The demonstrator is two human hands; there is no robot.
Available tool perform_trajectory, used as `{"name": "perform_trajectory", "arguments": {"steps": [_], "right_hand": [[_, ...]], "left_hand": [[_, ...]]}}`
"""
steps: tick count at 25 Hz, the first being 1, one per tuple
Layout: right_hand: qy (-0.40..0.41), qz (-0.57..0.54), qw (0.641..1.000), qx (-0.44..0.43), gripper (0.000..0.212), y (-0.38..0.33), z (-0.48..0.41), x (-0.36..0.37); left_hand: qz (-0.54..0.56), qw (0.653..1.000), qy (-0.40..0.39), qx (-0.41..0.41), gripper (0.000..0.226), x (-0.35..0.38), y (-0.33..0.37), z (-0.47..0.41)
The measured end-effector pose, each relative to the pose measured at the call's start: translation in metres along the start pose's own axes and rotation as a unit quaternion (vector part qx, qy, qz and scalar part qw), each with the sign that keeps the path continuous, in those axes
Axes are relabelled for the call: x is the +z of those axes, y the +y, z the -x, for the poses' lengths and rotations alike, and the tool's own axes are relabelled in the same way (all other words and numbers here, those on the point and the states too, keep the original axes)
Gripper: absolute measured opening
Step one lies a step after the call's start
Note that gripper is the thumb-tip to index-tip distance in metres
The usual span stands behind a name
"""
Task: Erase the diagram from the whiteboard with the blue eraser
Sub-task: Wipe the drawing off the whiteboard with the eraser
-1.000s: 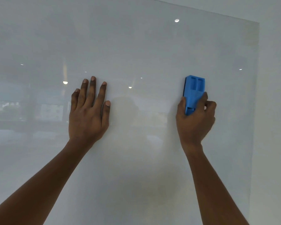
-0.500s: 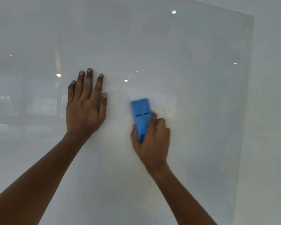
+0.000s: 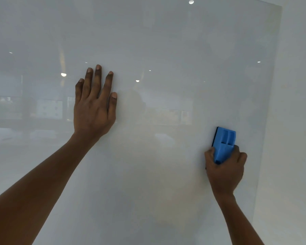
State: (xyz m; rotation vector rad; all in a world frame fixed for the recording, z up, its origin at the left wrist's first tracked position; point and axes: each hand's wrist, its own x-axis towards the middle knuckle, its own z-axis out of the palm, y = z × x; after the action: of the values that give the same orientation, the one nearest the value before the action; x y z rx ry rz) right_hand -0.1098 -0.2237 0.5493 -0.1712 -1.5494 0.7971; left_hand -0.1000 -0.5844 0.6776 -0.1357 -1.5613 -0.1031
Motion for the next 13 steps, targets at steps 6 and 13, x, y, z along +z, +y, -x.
{"name": "perform_trajectory", "arguments": {"steps": [6,13], "right_hand": [[-0.005,-0.001,1.0,0.018,0.069,0.003,0.004,0.001],[0.026,0.004,0.999,0.043,0.067,0.003,0.025,0.015]], "left_hand": [[-0.002,1.0,-0.004,0.017,0.065,-0.022,-0.024,0.056],[-0.049,0.998,-0.028,-0.002,0.068,-0.012,-0.042,0.112]]}}
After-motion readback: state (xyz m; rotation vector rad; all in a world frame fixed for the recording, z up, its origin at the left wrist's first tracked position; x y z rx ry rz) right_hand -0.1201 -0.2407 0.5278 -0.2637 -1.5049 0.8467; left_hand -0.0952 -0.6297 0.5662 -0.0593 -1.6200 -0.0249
